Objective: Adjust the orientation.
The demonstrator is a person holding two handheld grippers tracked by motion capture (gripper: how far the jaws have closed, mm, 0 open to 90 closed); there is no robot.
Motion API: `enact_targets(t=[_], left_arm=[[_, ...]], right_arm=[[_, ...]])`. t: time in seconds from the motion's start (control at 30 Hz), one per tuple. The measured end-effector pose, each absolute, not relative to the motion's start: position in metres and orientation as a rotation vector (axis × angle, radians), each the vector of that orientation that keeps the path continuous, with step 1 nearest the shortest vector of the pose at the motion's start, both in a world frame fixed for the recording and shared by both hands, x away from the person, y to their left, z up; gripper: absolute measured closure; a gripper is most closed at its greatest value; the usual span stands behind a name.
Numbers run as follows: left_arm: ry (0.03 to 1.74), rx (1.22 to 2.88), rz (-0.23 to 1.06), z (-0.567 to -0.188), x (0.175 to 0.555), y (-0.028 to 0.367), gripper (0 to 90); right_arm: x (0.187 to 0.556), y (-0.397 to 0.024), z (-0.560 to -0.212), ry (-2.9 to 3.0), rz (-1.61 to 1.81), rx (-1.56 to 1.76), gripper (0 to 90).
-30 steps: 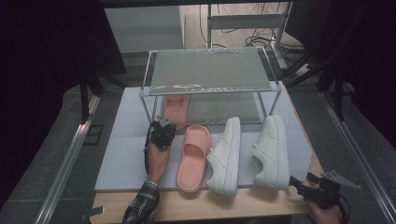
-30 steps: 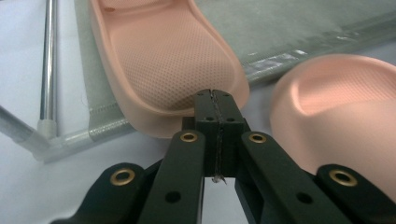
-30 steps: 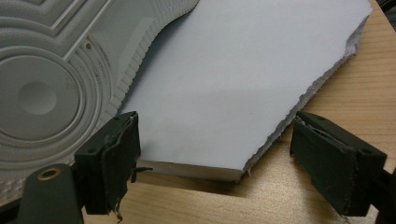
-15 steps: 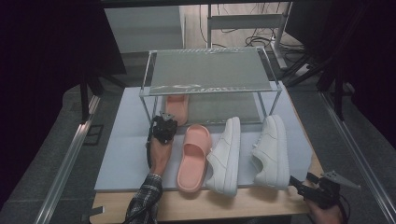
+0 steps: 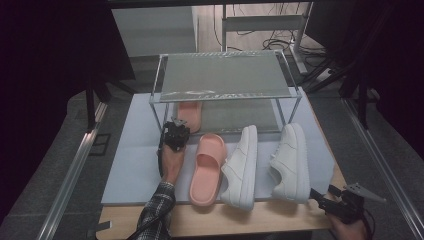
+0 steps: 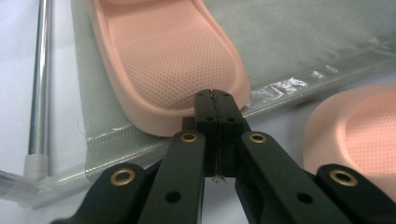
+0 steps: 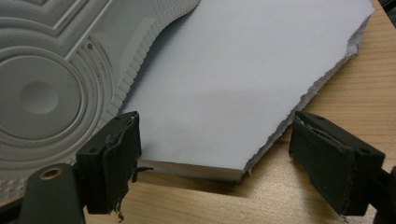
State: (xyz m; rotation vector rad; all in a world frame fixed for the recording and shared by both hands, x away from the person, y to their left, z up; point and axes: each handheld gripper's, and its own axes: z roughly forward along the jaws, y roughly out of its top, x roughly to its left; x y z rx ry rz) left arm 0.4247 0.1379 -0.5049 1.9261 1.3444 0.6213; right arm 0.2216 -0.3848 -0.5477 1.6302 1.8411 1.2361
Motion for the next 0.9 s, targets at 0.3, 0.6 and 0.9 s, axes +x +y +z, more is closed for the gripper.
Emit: enact_targets(t=[0.3, 0.6, 0.9], left_arm=[[1.312, 1.918, 0.621, -0.496, 0.414, 0.142, 89.9], [1.249, 1.911, 0.568, -0.491, 0.394, 0.146, 89.9], [1.210, 1.913, 0.504, -0.488, 0.372, 0.152, 89.9]], right_arm=[[0.222, -0.385, -0.548, 1.841, 1.236, 1.630, 16.9], [0.221, -0.385, -0.548, 1.843, 1.235, 1.630, 16.9], [0.221, -0.385, -0.548, 1.842, 1.235, 1.630, 16.9]])
